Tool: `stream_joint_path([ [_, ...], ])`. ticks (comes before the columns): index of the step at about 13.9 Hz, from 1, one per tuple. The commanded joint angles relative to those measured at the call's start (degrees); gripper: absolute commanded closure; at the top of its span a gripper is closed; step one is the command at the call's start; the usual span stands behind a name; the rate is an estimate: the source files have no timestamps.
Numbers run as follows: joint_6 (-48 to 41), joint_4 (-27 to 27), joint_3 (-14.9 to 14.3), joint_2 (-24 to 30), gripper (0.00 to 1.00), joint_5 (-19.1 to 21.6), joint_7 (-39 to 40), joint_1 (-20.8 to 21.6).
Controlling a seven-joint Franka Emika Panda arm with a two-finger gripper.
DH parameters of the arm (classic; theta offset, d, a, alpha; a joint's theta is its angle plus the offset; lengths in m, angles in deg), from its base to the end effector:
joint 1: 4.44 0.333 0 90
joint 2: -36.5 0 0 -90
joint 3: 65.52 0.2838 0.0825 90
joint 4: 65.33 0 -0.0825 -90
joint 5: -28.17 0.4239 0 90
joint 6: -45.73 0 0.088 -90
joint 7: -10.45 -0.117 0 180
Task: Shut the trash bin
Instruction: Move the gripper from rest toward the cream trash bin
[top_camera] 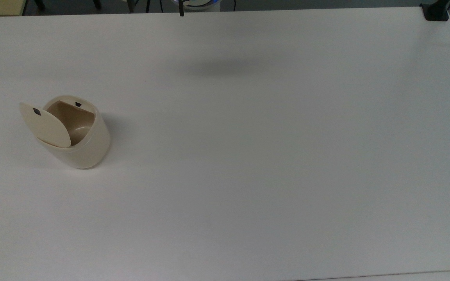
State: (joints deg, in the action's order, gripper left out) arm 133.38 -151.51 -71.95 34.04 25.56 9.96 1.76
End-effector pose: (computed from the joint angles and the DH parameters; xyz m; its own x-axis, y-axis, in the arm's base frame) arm 0.6023 -0.0066 0.5873 0.9998 -0.0144 -0.0165 -0.0136 -0.9986 0.0505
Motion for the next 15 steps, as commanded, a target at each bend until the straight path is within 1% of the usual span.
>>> stream_joint_path([
  [1, -1.25, -1.62, -0.34, 1.58, 0.00, -0.12, 1.80, 0.14],
  [6, -1.25, -1.62, -0.25, 1.58, 0.00, 0.15, 1.89, 0.05],
  [7, -1.25, -1.62, -0.33, 1.67, 0.03, 0.23, 2.68, 0.05],
  [8, -1.34, -1.62, -0.34, 1.58, 0.17, 0.24, 4.08, 0.05],
  [9, -1.34, -1.71, -0.34, 1.58, 0.38, 0.24, 5.22, 0.05],
  [10, -1.34, -1.62, -0.34, 1.58, 0.55, 0.24, 5.58, 0.05],
  [11, -1.34, -1.62, -0.34, 1.58, 0.70, 0.24, 5.59, 0.05],
  [12, -1.25, -1.71, -0.34, 1.49, 0.84, 0.24, 5.59, 0.05],
  [14, -1.25, -1.71, -0.34, 1.41, 1.00, 0.24, 5.59, 0.40],
  [15, -1.25, -1.71, -0.34, 1.40, 1.00, 0.24, 5.41, 0.40],
])
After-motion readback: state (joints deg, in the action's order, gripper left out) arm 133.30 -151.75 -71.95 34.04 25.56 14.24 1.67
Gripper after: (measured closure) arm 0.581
